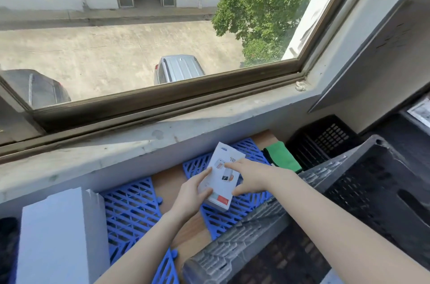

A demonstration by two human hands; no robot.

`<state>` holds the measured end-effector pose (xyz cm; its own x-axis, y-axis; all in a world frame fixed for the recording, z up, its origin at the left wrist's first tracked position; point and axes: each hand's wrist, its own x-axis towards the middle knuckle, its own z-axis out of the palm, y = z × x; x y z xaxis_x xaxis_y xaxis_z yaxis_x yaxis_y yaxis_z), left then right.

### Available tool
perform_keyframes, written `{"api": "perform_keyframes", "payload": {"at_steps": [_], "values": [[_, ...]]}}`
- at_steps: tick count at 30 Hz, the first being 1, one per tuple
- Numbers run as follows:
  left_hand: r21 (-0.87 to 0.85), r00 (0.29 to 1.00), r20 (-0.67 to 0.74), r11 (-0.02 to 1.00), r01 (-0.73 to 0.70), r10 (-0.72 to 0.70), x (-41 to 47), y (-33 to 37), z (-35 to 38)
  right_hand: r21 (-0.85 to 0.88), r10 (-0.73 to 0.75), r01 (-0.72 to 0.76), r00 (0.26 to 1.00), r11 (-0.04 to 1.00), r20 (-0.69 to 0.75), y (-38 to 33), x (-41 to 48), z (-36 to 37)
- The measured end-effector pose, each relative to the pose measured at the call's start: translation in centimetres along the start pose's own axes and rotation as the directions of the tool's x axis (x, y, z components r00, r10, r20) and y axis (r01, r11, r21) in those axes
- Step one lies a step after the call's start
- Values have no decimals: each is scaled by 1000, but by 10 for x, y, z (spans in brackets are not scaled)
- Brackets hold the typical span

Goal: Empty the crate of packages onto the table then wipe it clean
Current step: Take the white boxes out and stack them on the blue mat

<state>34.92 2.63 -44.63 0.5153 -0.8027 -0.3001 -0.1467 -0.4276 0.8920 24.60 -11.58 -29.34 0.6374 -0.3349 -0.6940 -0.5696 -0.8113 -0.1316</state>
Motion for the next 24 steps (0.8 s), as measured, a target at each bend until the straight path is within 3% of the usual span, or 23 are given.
{"api": "perform_keyframes", "payload": {"at_steps": [16,20,24], "values": [[262,999,48,965,-27,15,19,-15,23,35,35,-37,998,999,47,4,4,3],[357,999,44,934,-25,10,21,-14,20,45,-4,7,997,999,-76,3,0,-1],[369,997,-63,929,-15,42,10,6,8,154,-34,83,954,985,-298,1,-14,-11]]}}
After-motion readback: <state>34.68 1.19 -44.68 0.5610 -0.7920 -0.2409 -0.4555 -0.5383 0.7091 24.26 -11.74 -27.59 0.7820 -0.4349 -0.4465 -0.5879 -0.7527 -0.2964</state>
